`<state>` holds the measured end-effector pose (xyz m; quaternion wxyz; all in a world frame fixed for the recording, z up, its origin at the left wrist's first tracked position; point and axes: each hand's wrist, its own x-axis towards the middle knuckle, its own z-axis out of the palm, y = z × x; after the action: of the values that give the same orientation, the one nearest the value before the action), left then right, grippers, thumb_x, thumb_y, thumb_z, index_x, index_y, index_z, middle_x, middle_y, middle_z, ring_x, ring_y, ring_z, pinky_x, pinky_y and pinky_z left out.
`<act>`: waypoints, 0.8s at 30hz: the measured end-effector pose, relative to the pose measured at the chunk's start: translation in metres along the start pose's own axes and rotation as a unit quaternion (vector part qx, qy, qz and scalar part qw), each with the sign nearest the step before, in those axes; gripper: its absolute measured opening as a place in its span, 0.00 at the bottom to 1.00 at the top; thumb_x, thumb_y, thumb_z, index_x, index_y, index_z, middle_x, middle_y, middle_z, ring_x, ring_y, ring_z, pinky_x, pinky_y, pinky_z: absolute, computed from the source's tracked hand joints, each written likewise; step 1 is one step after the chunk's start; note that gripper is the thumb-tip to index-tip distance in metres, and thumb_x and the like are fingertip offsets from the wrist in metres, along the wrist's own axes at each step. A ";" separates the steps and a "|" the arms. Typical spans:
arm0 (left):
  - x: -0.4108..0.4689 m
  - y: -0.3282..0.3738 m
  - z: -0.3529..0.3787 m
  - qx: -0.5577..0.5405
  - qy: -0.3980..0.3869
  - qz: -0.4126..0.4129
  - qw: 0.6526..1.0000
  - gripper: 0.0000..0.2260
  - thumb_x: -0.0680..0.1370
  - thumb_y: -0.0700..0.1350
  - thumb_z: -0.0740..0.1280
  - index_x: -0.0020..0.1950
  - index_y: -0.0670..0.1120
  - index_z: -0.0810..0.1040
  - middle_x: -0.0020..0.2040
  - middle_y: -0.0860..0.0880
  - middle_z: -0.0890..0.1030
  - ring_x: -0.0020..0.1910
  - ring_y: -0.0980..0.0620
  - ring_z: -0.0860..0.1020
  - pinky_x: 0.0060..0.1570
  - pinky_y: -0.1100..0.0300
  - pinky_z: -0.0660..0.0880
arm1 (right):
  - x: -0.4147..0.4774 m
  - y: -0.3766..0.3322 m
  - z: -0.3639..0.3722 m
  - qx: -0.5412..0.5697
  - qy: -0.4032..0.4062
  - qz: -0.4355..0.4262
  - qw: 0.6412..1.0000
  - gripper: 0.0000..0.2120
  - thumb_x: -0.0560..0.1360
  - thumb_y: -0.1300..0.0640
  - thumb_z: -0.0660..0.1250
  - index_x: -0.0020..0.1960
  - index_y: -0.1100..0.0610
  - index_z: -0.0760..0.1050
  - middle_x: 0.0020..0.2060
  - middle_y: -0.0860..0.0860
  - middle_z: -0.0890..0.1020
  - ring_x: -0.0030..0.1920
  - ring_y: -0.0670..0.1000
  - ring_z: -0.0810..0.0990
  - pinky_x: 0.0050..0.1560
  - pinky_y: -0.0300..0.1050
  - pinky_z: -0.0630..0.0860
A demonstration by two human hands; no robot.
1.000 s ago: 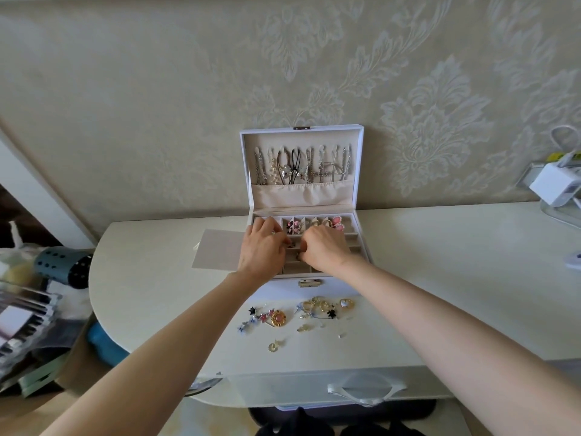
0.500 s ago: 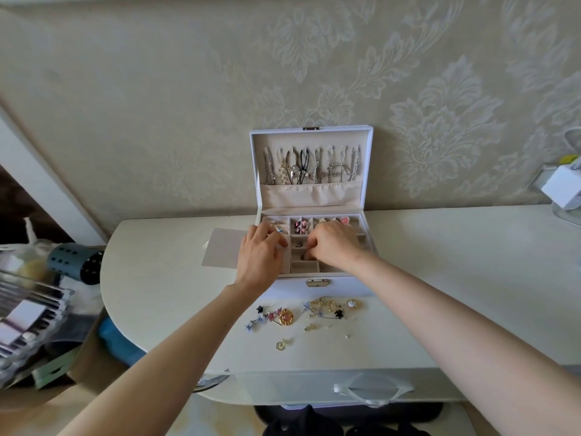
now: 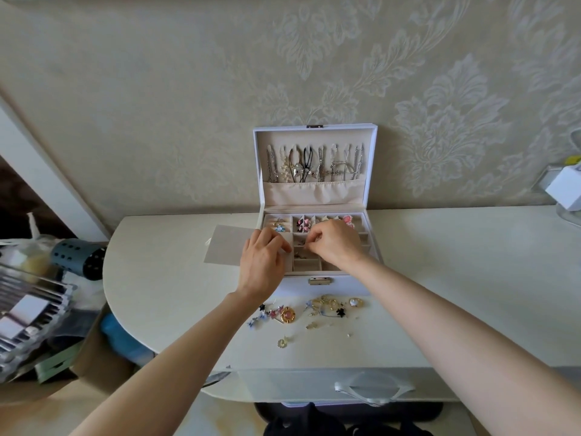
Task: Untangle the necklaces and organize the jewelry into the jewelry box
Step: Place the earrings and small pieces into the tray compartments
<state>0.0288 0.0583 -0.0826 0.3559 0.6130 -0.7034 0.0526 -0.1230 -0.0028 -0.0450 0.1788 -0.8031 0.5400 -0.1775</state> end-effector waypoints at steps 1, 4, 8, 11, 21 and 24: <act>0.000 -0.001 0.001 0.004 -0.001 -0.005 1.000 0.14 0.72 0.39 0.54 0.40 0.42 0.80 0.42 0.47 0.78 0.41 0.45 0.73 0.39 0.54 0.71 | 0.000 0.000 -0.002 0.000 0.002 -0.010 1.000 0.04 0.73 0.57 0.69 0.43 0.50 0.83 0.46 0.46 0.84 0.49 0.49 0.80 0.45 0.42 0.71; 0.000 -0.001 0.003 -0.001 0.001 -0.021 1.000 0.11 0.71 0.35 0.57 0.39 0.42 0.79 0.41 0.46 0.78 0.41 0.43 0.74 0.38 0.51 0.73 | 0.000 -0.003 0.000 -0.033 -0.022 -0.078 0.996 0.08 0.74 0.58 0.67 0.46 0.48 0.83 0.49 0.48 0.82 0.52 0.50 0.78 0.43 0.43 0.70; -0.001 0.002 0.000 -0.007 0.004 -0.017 1.000 0.16 0.72 0.41 0.51 0.39 0.42 0.79 0.41 0.46 0.77 0.40 0.44 0.75 0.36 0.52 0.72 | 0.000 -0.004 0.012 -0.066 -0.013 -0.106 0.992 0.05 0.74 0.57 0.69 0.47 0.49 0.82 0.47 0.49 0.79 0.50 0.52 0.78 0.44 0.44 0.73; -0.003 0.002 -0.001 0.007 0.001 -0.010 1.000 0.15 0.71 0.41 0.52 0.39 0.43 0.79 0.40 0.47 0.77 0.39 0.44 0.75 0.37 0.56 0.68 | 0.000 -0.003 0.015 -0.068 -0.006 -0.110 0.992 0.05 0.74 0.58 0.68 0.47 0.50 0.81 0.48 0.48 0.80 0.51 0.52 0.79 0.46 0.47 0.76; -0.007 0.001 -0.001 0.019 -0.010 -0.019 1.000 0.11 0.69 0.35 0.58 0.40 0.45 0.80 0.40 0.48 0.78 0.39 0.45 0.75 0.38 0.55 0.68 | 0.015 -0.001 -0.006 0.096 0.023 0.012 0.995 0.06 0.71 0.49 0.71 0.42 0.52 0.81 0.33 0.41 0.74 0.38 0.45 0.73 0.38 0.41 0.66; -0.008 0.001 -0.001 0.020 -0.015 -0.017 1.000 0.11 0.70 0.35 0.59 0.40 0.44 0.80 0.41 0.48 0.78 0.40 0.45 0.75 0.40 0.56 0.67 | 0.019 0.001 -0.008 0.062 0.012 0.038 0.997 0.08 0.72 0.49 0.71 0.41 0.53 0.82 0.37 0.44 0.80 0.40 0.46 0.77 0.31 0.38 0.63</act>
<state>0.0281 0.0658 -0.0858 0.3339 0.6330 -0.6965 0.0518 -0.1206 -0.0214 -0.0364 0.2287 -0.7667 0.5605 -0.2138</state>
